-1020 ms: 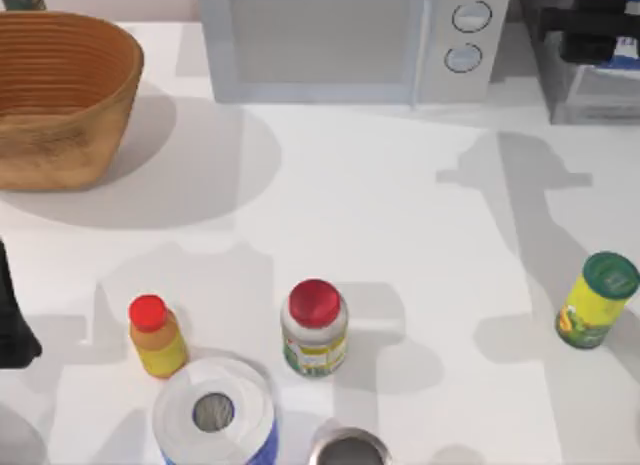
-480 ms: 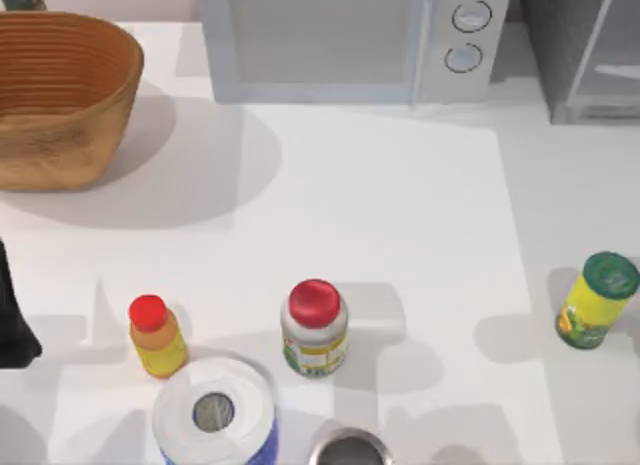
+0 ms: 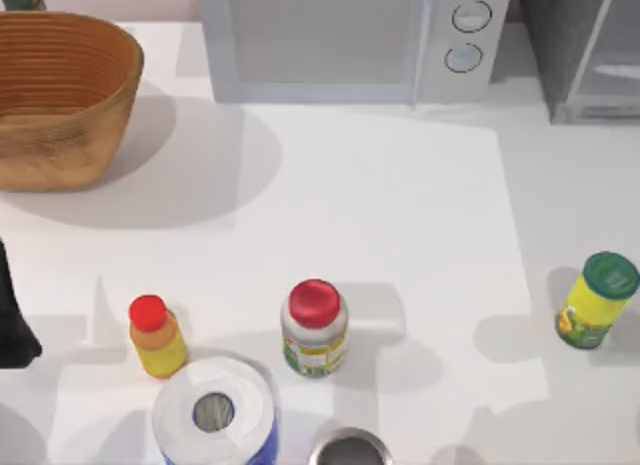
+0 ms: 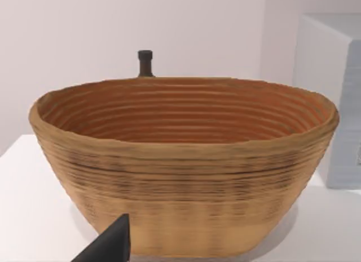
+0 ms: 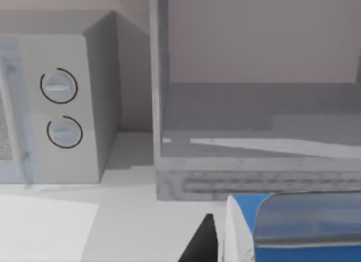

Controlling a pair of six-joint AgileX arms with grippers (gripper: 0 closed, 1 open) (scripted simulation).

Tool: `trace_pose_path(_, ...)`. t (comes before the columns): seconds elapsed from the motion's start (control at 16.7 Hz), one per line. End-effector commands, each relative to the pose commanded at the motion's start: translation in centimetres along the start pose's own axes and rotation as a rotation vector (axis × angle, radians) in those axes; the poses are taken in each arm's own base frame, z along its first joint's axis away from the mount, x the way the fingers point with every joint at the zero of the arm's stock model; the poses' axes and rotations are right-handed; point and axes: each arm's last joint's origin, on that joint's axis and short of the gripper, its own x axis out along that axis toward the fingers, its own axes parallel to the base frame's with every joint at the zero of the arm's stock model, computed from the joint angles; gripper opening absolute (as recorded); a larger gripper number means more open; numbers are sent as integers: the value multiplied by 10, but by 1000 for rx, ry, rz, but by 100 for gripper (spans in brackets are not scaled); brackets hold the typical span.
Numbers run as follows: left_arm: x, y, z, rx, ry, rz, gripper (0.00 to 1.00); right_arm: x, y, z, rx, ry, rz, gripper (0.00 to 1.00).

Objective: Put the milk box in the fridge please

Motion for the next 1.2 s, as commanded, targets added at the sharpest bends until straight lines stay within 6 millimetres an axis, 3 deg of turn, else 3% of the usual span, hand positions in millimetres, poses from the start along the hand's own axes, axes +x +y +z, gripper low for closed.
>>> trace_pose_path(0.36,0,0,0,0,0,0,100,1,0,7,2,-10,0,0)
trace_pose_path(0.66,0,0,0,0,0,0,100,16,-6,55,-8,-93,-9,0)
trace_pose_path(0.78,0,0,0,0,0,0,100,34,-11,77,-16,-113,-13,0)
trace_pose_path(0.96,0,0,0,0,0,0,100,77,-22,102,-26,-123,-16,0)
trace_pose_path(1.08,0,0,0,0,0,0,100,115,-33,107,-30,-115,-17,0)
trace_pose_path(1.2,0,0,0,0,0,0,100,156,-47,100,-30,-97,-16,0)
